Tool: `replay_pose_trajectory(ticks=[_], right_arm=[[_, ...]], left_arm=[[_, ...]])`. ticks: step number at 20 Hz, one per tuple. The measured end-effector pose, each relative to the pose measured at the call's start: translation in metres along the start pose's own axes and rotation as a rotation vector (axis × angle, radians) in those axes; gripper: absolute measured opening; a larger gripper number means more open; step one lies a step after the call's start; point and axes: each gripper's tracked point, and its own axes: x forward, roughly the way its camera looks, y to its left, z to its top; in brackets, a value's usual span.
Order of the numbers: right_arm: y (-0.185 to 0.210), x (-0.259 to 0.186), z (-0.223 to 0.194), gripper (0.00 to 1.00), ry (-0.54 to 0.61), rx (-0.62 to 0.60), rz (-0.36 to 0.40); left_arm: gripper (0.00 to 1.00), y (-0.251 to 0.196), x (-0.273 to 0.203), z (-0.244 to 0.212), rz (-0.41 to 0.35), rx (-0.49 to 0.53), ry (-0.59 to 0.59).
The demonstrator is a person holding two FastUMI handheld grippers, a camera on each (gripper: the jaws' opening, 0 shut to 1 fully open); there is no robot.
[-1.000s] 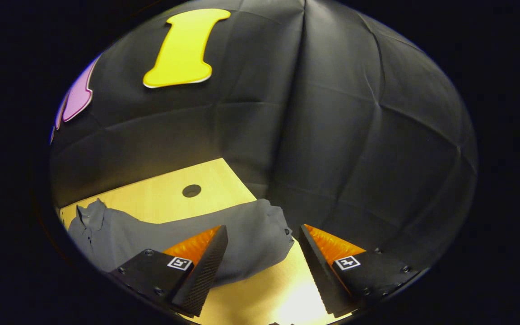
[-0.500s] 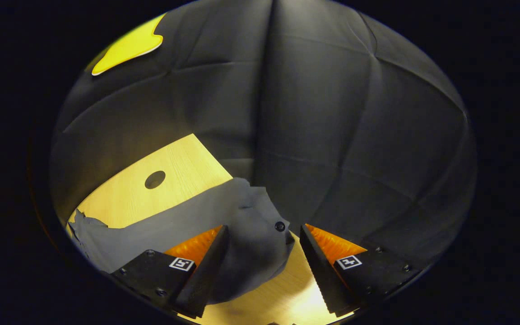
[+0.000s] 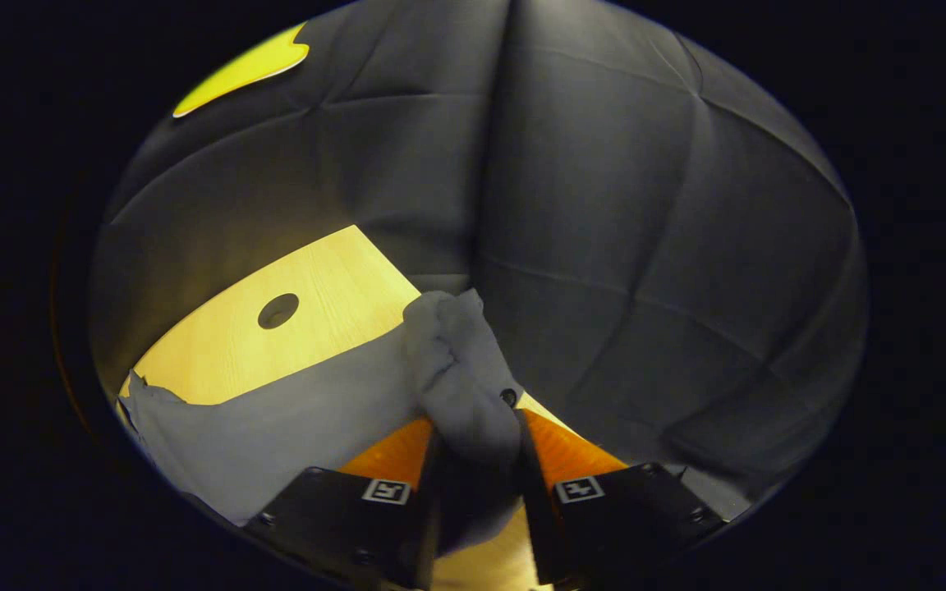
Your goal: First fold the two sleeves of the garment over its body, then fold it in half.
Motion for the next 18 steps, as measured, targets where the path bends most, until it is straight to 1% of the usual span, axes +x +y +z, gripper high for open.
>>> replay_pose_trajectory(ticks=[1, 2, 4, 5, 6, 7, 9, 11, 15, 18], right_arm=[[0.001, 0.001, 0.001, 0.46, 0.001, 0.003, 0.009], [0.004, 0.001, -0.002, 0.36, 0.013, 0.022, 0.014], [0.010, 0.003, -0.003, 0.24, 0.021, 0.061, 0.024], [0.014, 0.004, -0.003, 0.13, 0.024, 0.070, 0.042], [0.017, 0.002, -0.005, 0.08, 0.035, 0.067, 0.062], [0.018, -0.003, -0.003, 0.08, 0.035, 0.056, 0.075], [0.014, -0.004, 0.007, 0.08, 0.006, 0.029, 0.069], [0.019, -0.010, 0.015, 0.07, -0.001, 0.025, 0.085], [0.026, -0.058, 0.045, 0.08, -0.060, -0.039, 0.110], [0.053, -0.081, 0.062, 0.07, -0.104, -0.119, 0.148]], left_arm=[[0.98, 0.001, -0.001, -0.001, 0.004, -0.007, 0.003], [0.98, 0.002, -0.001, -0.002, 0.007, -0.013, 0.004], [0.98, 0.005, -0.002, -0.004, 0.014, -0.024, 0.006], [0.98, 0.007, -0.003, -0.005, 0.018, -0.029, 0.007], [0.98, 0.008, -0.003, -0.006, 0.020, -0.035, 0.008], [0.98, 0.010, -0.005, -0.007, 0.023, -0.041, 0.008], [0.98, 0.014, -0.006, -0.008, 0.029, -0.052, 0.005], [0.98, 0.019, -0.009, -0.008, 0.032, -0.061, 0.000], [0.98, 0.035, -0.021, -0.011, 0.061, -0.093, -0.019], [0.98, 0.053, -0.034, -0.012, 0.094, -0.130, -0.051]])
